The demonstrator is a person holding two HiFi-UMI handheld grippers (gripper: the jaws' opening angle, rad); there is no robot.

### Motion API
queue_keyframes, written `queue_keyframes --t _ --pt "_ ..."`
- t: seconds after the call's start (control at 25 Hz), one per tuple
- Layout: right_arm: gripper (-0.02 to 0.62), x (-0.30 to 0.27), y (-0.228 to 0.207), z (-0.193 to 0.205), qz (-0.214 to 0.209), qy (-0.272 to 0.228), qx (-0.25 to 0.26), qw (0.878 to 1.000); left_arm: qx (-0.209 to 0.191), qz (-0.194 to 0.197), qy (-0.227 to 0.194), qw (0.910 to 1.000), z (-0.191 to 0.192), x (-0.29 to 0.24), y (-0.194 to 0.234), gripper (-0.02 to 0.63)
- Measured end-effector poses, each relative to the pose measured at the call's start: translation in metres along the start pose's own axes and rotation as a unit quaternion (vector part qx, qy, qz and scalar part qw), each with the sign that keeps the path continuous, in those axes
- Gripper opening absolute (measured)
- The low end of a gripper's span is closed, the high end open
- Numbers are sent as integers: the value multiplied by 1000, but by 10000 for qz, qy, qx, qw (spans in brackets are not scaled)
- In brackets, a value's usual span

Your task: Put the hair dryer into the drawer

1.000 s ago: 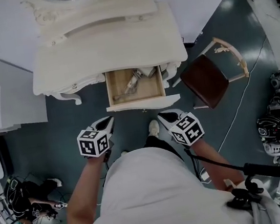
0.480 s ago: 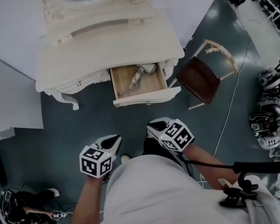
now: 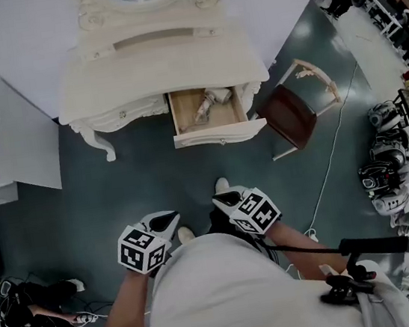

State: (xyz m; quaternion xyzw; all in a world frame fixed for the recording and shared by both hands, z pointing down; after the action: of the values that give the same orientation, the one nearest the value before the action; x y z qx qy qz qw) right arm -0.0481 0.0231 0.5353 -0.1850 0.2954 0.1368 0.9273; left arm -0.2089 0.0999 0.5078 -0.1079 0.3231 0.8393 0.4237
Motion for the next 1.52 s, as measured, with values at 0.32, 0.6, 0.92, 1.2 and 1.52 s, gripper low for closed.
queue_keyframes --t 0.32,0.6,0.92,1.2,1.52 --pt "0 -5 42 5 -33 29 186 9998 19 -102 -216 9997 21 37 -7 3" --pt "-2 -13 63 -4 -61 -6 400 9992 91 -249 -383 9989 30 61 -3 3" --pt "-2 -14 84 -10 -144 -14 572 9983 136 -290 -467 9984 37 79 -11 3" --pt "-2 -15 79 -6 -168 -10 555 9983 165 -239 -401 9988 38 71 -11 3" --pt "-2 -10 70 0 -184 -23 527 9984 156 -186 -298 9993 36 57 -14 3"
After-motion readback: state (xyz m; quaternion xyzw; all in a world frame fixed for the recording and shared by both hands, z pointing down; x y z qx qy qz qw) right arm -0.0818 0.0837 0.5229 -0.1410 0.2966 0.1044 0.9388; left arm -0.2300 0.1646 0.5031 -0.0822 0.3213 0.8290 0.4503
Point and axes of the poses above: the fingertips, and each gripper's own axes: x backward along the fingers, y to its left, z out of its underside, the point moved 6 cm from there along x, backward along the fingers, and after that the axes turned 10 degrees about -y, right-handed, at the moved point
